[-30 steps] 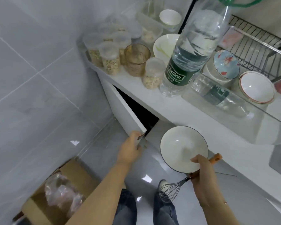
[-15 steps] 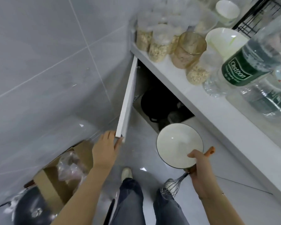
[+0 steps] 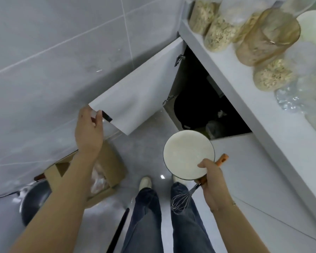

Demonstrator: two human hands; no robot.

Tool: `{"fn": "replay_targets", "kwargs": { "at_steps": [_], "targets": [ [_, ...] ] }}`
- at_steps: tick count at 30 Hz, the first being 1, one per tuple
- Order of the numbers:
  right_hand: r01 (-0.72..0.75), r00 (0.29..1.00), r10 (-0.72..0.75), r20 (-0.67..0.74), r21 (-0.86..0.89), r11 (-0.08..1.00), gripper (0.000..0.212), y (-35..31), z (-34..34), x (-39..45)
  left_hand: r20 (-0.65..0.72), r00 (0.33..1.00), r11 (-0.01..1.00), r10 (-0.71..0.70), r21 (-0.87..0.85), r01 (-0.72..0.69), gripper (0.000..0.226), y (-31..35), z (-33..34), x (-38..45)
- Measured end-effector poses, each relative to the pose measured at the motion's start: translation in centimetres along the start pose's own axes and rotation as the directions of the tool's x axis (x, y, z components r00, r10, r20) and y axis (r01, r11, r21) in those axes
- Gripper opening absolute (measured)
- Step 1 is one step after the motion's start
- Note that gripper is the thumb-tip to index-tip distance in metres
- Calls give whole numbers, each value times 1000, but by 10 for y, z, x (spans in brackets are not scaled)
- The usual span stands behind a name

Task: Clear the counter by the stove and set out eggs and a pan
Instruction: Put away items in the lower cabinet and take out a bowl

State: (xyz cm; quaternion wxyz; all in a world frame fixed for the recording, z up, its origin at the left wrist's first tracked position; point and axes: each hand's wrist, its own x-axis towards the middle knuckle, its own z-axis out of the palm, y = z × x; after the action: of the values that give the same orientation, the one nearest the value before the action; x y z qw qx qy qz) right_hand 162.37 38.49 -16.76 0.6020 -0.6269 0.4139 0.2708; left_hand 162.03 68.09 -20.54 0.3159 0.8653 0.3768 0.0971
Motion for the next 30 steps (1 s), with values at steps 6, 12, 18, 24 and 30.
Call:
{"fn": "replay_targets", "kwargs": {
  "at_steps": [6,12,18,24,30],
  "targets": [
    [-28,992,46,118,-153,988,16,6,8,53,254,916,779,-312,-484,399,26,16,26,-62],
    [-4,961,106,256,-370,929,22,20,12,121,859,434,570,-273,-219,792,30,30,112,-105],
    [124,904,131,407,-543,831,35,38,27,216,762,522,586,-384,-235,775,47,-21,193,-100],
    [152,924,38,382,-455,878,53,90,54,324,749,552,589,-366,-273,761,54,-101,275,-90],
    [-45,998,31,-49,-324,945,15,114,71,468,718,529,420,-452,-352,837,56,-173,334,-70]
  ]
}}
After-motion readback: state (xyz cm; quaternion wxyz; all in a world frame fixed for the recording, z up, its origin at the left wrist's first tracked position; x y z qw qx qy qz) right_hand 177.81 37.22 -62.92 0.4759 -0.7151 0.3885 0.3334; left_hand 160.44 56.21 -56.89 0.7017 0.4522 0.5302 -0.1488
